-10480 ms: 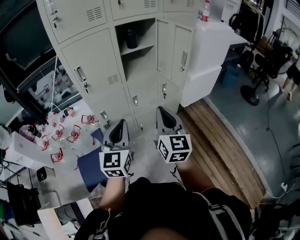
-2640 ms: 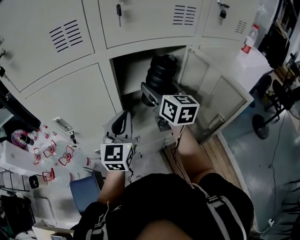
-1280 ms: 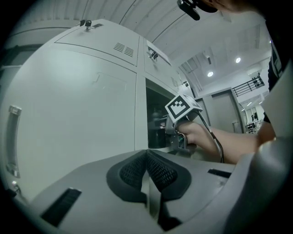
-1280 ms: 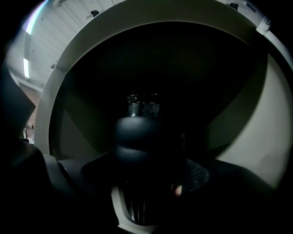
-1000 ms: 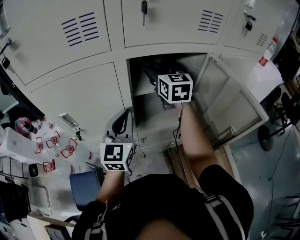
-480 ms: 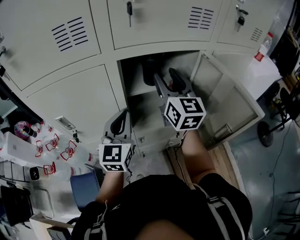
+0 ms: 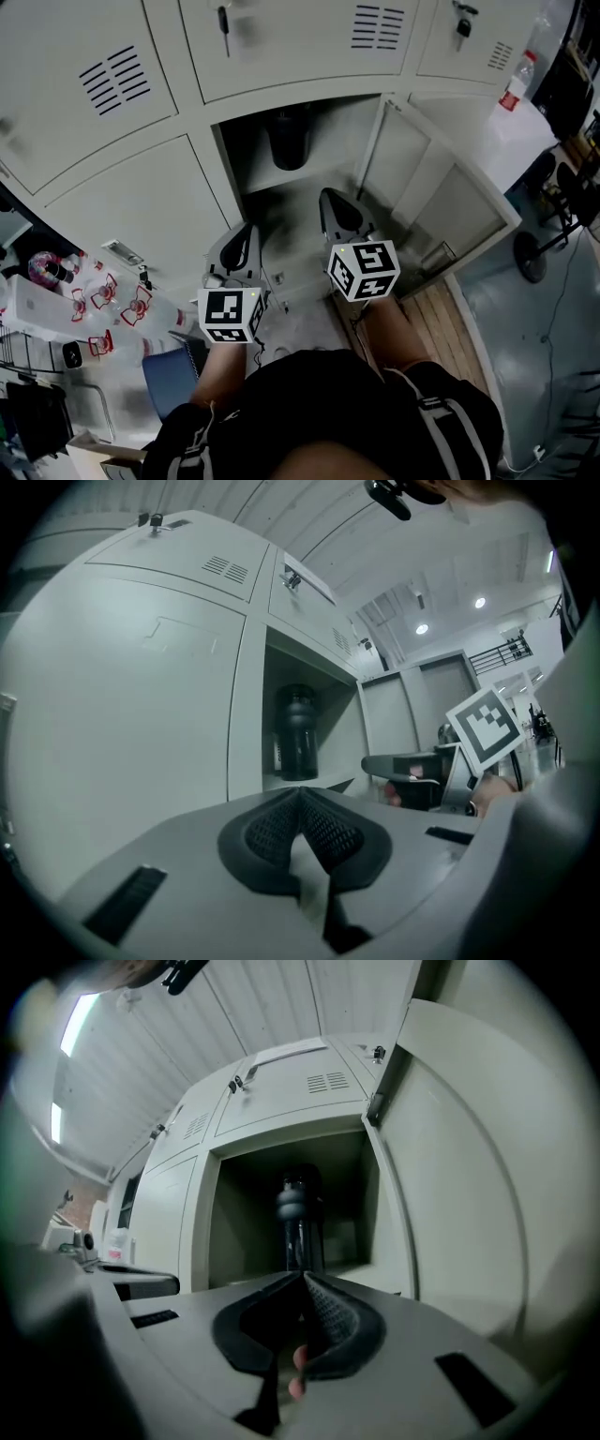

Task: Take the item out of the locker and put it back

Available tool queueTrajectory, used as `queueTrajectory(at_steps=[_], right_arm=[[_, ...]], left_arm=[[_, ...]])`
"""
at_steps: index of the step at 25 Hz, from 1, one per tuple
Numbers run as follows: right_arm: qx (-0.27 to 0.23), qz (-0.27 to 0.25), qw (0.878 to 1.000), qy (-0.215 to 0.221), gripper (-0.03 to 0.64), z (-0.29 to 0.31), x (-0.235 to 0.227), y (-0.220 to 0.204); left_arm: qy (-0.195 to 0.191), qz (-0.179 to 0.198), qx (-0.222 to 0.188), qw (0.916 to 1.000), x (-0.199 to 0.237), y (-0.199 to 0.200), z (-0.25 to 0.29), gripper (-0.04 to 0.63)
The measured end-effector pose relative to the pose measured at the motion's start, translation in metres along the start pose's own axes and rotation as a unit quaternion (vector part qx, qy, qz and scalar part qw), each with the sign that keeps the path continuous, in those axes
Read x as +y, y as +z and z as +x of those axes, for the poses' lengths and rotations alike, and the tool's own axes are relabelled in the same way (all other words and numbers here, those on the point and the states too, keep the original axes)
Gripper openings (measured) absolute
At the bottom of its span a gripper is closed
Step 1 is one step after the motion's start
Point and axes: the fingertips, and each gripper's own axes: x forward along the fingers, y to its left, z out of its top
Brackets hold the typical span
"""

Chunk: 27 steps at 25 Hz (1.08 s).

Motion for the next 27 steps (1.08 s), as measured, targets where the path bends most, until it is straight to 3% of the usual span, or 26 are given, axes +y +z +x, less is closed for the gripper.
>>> queueTrajectory(at_steps=[27], right_arm=[[0.013, 0.003, 1.000, 0.008, 0.012, -0.019, 0.006, -0.016]], left_arm=[[0.008, 0.001, 0.007, 0.9999, -0.014, 0.000, -0.003, 0.011]])
